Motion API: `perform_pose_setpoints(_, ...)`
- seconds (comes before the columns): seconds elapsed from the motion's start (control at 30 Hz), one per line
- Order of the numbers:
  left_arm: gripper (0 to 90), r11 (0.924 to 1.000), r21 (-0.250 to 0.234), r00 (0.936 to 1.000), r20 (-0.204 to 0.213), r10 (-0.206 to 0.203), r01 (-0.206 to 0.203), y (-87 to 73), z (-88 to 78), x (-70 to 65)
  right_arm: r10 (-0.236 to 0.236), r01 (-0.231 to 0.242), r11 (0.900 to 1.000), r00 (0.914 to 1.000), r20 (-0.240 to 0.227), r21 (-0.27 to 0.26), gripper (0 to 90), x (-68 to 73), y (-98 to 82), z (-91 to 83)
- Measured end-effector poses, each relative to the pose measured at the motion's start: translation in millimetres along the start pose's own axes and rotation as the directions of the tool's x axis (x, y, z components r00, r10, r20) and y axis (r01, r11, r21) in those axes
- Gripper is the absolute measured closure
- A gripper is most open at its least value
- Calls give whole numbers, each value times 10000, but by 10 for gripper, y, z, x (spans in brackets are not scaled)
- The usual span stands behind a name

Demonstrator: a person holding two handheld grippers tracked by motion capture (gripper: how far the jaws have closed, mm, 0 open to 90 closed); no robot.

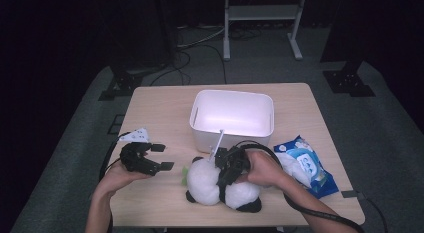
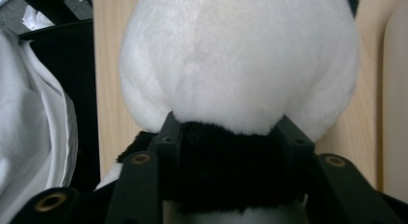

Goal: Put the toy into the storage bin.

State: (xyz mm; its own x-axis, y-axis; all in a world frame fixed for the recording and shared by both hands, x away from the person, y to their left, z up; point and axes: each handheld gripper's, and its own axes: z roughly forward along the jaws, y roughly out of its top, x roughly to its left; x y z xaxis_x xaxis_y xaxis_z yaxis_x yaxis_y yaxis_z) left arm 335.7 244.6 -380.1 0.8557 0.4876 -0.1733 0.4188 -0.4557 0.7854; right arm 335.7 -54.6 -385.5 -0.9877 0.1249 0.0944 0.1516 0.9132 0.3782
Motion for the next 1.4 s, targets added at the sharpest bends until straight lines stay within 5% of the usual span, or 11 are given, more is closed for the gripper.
perform_pose_setpoints(0.57,169,9998,-141,9999,-2,-108,108,-33,-35,53,-645,641,9957,9979,-42,-661,603,96,13,-216)
perform_pose_setpoints(1.4,147,9996,-231,9999,-87,-139,137,-89,-30,116,-468,468,9948,9989,25,-908,601,206,215,-1008)
